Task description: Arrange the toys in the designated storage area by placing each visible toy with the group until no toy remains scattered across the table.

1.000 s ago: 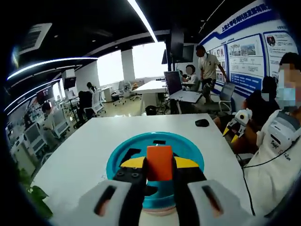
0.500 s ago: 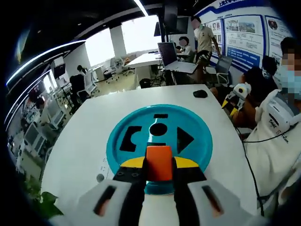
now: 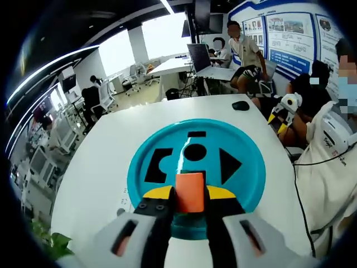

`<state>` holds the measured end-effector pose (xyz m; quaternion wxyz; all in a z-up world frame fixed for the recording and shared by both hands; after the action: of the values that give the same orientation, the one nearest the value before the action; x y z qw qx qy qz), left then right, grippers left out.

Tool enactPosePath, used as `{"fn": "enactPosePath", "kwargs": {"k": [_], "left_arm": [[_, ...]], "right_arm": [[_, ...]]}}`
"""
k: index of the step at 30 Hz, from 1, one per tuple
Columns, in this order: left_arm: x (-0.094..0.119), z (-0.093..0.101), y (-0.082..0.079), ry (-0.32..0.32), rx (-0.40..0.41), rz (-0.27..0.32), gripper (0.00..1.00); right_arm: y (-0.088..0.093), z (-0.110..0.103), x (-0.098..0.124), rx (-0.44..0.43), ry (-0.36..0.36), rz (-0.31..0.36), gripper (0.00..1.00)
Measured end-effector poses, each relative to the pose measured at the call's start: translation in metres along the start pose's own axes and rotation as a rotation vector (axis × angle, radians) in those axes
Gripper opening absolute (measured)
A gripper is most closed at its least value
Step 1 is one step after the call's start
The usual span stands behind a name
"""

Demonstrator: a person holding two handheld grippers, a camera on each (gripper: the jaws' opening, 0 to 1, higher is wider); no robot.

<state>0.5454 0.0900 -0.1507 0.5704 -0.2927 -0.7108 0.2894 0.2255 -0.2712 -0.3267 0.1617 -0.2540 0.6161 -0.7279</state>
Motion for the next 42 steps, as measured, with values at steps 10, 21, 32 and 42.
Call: {"fn": "enactPosePath", "kwargs": {"k": [10, 21, 32, 42], "left_arm": [[-0.006, 0.009, 0.003, -0.049, 0.0, 0.053, 0.21], [-0.002, 0.007, 0.0, -0.096, 0.0, 0.076, 0.16], [0.005, 0.01, -0.003, -0.127, 0.014, 0.149, 0.23], [0.027, 0.029, -0.025, -0.194, 0.086, 0.338, 0.32]], "right_arm": [[-0.001, -0.005, -0.004, 0.008, -0.012, -0.007, 0.27], [-0.001, -0.005, -0.005, 0.01, -0.014, -0.007, 0.27], [-0.005, -0.003, -0.005, 0.005, 0.0, 0.005, 0.27], [-0.011, -0.007, -0.009, 0.006, -0.004, 0.017, 0.27]]}}
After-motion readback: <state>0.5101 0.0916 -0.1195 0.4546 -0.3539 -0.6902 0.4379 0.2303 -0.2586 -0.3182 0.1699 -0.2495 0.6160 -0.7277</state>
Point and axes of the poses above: the point that each gripper's makers call its tool centre point, and the gripper's own axes: x roughly backward along the fingers, z roughly to its right, y roughly out of its underside, the point moved 9 cm from there along x, roughly backward along the fingers, and after that the axes turned 4 degrees about -x, right-handed, at the moved point
